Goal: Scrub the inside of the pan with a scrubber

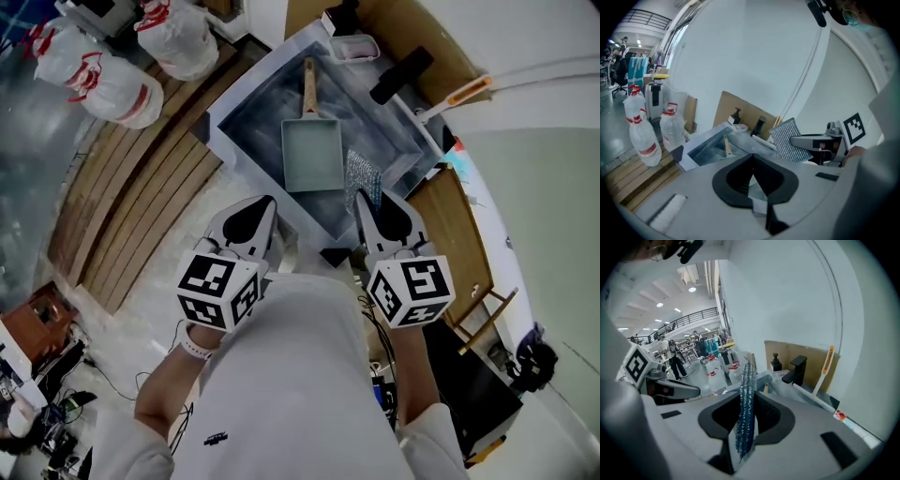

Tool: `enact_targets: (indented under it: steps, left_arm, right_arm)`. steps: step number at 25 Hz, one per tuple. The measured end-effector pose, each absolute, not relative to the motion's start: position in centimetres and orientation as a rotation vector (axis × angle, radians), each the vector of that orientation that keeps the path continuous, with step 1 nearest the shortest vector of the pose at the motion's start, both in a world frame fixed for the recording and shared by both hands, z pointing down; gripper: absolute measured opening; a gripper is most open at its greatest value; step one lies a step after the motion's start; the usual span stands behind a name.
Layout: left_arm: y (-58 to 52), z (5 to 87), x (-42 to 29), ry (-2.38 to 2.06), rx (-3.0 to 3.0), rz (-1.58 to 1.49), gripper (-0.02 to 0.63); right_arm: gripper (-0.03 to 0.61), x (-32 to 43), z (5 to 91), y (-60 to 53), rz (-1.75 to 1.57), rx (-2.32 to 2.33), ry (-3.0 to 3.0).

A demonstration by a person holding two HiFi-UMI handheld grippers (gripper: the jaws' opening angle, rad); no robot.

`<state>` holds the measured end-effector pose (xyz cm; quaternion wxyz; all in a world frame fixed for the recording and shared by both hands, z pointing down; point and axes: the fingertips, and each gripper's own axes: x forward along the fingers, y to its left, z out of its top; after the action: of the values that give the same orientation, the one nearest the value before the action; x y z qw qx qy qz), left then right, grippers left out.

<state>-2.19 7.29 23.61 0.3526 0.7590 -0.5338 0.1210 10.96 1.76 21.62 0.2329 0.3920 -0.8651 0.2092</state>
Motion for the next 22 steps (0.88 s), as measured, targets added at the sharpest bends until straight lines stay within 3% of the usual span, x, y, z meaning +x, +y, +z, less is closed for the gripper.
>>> enact_targets:
  steps: [11,22]
  left_arm:
    - [8.6,19.8,-1.7,-1.348,2.096,0.324,0.005]
    - [9.0,18.6,-1.0,-1.298,2.157,0.327,0.005]
  right_arm:
    - [0.067,14.7,17.5,6.3,0.446,1.237,-2.407]
    - [0.066,13.5,18.1,9.0,0.430,1.243,-2.391]
